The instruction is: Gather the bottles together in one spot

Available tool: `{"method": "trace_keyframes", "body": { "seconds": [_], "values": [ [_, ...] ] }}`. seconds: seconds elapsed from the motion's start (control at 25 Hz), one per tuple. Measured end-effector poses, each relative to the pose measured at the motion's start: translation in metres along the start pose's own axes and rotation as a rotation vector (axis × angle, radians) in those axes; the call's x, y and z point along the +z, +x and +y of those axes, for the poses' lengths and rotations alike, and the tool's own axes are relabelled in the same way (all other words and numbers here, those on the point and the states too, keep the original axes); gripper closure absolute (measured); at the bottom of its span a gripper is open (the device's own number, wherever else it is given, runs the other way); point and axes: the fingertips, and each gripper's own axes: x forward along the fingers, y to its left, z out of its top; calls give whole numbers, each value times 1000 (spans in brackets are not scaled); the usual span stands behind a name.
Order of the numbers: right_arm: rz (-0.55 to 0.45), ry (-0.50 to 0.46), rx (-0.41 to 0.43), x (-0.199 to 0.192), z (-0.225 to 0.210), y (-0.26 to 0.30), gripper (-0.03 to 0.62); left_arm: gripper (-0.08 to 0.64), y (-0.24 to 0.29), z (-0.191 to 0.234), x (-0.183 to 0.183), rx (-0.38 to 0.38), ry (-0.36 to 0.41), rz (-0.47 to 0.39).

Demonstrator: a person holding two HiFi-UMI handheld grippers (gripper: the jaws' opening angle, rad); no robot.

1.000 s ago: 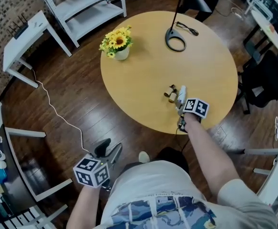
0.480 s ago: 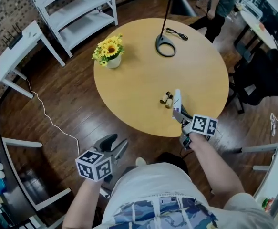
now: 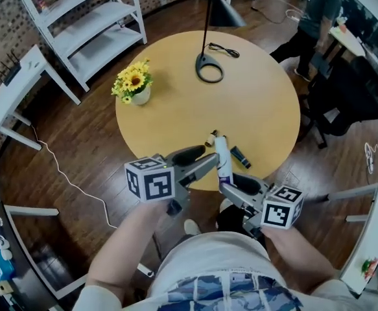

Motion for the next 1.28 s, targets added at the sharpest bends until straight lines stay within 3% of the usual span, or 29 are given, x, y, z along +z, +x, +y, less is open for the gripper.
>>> {"method": "trace_keyframes", "body": {
  "seconds": [0.24, 0.32, 0.44, 0.64, 0.76, 0.88, 1.0, 1.08, 1.28],
  "values": [
    [35, -66, 54, 19, -37, -12, 403, 357, 66, -11, 19, -203, -205, -5],
    [63, -93, 71, 24, -50, -10, 402, 413, 85, -5, 27, -184, -193, -5],
    [53, -104, 83, 40, -74, -11, 403, 413, 110, 6, 38, -120, -146, 12],
    [35, -212, 79, 84, -120, -15, 400, 422, 160, 12, 71, -59, -24, 26],
    [40, -267, 48, 108, -155, -22, 382, 430, 184, 27, 92, 51, 118, 15],
    [39, -305, -22, 127, -195, -41, 367, 431, 200, 66, 119, 232, 316, -12],
    [37, -272, -90, 136, -239, -66, 367, 432, 213, 120, 139, 399, 491, -21],
    [43, -235, -133, 137, -263, -82, 367, 431, 219, 158, 149, 471, 542, -33],
    [66, -172, -219, 133, -313, -119, 367, 432, 236, 246, 157, 595, 565, -48]
  ]
}}
